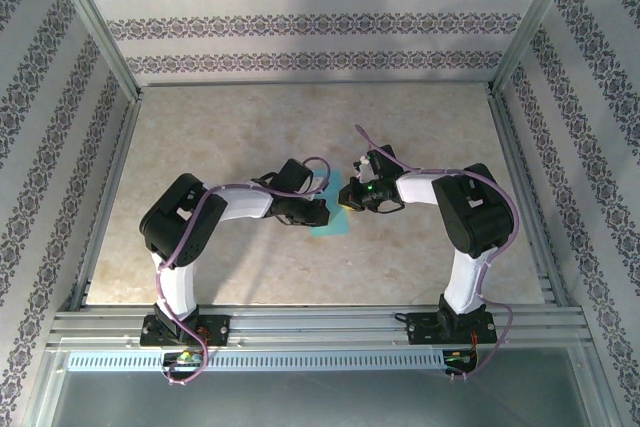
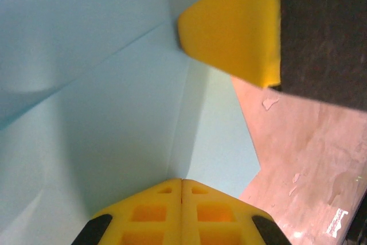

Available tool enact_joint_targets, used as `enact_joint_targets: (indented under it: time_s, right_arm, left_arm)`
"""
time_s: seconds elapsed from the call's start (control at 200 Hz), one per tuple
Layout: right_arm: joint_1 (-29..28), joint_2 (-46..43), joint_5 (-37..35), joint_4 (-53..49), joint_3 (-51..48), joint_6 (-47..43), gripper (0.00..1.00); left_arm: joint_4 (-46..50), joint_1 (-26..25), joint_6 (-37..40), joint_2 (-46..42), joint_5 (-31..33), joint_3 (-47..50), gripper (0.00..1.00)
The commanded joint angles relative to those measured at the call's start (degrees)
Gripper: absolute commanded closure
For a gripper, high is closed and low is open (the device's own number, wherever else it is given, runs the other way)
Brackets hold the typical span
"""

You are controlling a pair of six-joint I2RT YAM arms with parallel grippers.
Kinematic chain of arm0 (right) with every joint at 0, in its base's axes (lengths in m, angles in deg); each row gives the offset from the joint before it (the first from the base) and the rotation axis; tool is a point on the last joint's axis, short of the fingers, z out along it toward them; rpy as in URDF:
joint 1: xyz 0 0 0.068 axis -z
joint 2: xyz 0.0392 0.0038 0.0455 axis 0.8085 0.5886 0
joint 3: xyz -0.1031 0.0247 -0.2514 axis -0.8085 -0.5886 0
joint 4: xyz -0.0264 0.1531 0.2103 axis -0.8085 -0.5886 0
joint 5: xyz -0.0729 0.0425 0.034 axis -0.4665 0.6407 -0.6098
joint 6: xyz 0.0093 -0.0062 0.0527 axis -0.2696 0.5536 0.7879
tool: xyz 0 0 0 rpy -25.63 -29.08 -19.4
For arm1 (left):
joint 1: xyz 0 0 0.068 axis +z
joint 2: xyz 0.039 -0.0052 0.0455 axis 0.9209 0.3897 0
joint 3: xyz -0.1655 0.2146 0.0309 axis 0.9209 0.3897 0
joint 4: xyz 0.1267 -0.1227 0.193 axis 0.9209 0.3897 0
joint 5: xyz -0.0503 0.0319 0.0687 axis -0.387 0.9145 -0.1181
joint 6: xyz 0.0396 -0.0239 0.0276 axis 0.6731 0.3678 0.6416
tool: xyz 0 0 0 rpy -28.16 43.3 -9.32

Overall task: Fold a paper plane with a square sheet of paper (fold left side to right side)
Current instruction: Fold the triangle a second time at the center of the table.

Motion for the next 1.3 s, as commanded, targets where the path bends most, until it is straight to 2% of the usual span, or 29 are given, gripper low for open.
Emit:
enact_joint_targets:
  time_s: [0.0,0.72,1.009,1.294]
  right_arm:
    - [0.64,4.44,-6.96,-6.65,-1.77,-2.01,1.0]
    - [0.65,4.01,-6.79,-7.25,-1.64,-2.1,1.0]
    - [0.38,3.68,-6.08,-7.29,-1.12,-2.01,1.0]
    - [0.3,1.82,-2.53,-6.46,1.27,-1.56,1.0]
  left_arm:
    - [4.57,-0.62,1.59,-1.39,-0.61,3.65,0.94]
    - [2.92,-0.97,3.31,-7.93,1.2,14.48,0.93]
    - [2.09,-0.97,2.98,-8.53,1.63,14.69,0.93]
    - [0.8,-0.72,1.2,-13.11,2.54,13.63,0.87]
